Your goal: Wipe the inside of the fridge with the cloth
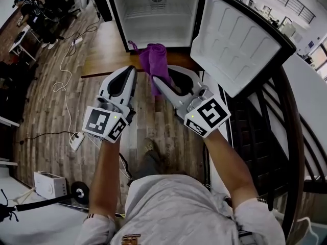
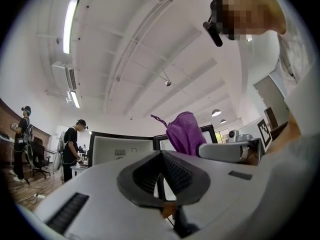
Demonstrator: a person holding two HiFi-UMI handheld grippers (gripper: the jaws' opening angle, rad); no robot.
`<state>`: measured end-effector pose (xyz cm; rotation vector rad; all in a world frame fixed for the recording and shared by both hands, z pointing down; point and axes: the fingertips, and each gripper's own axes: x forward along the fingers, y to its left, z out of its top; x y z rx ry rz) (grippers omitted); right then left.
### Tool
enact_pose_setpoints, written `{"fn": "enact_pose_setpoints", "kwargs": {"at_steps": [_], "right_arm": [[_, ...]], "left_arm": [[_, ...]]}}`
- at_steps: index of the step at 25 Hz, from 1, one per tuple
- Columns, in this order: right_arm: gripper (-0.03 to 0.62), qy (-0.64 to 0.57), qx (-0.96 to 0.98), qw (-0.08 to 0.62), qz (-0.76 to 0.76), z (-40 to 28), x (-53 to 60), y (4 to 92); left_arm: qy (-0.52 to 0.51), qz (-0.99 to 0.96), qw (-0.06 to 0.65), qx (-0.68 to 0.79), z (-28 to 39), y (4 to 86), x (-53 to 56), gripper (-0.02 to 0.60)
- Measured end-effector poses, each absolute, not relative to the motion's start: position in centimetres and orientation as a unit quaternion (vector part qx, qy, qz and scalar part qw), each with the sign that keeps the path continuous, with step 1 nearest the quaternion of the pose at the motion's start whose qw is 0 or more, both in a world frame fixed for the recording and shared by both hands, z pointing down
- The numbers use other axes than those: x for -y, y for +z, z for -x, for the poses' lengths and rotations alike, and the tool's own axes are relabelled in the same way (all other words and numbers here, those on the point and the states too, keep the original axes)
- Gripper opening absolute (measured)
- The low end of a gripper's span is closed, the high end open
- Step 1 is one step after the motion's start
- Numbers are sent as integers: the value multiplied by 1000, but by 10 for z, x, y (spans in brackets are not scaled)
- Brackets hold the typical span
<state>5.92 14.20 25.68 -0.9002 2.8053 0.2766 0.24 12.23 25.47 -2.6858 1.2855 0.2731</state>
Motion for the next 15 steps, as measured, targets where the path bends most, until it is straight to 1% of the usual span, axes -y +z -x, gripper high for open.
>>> {"fn": "enact_pose_setpoints", "kwargs": {"at_steps": [10, 15], "right_arm": [[106, 93, -941, 68, 319, -22, -21, 259], [107, 81, -936, 69, 334, 4, 42, 258]], "left_arm": [[89, 898, 90, -422, 31, 258, 0, 0], [88, 903, 91, -410, 56, 260, 60, 0]]}}
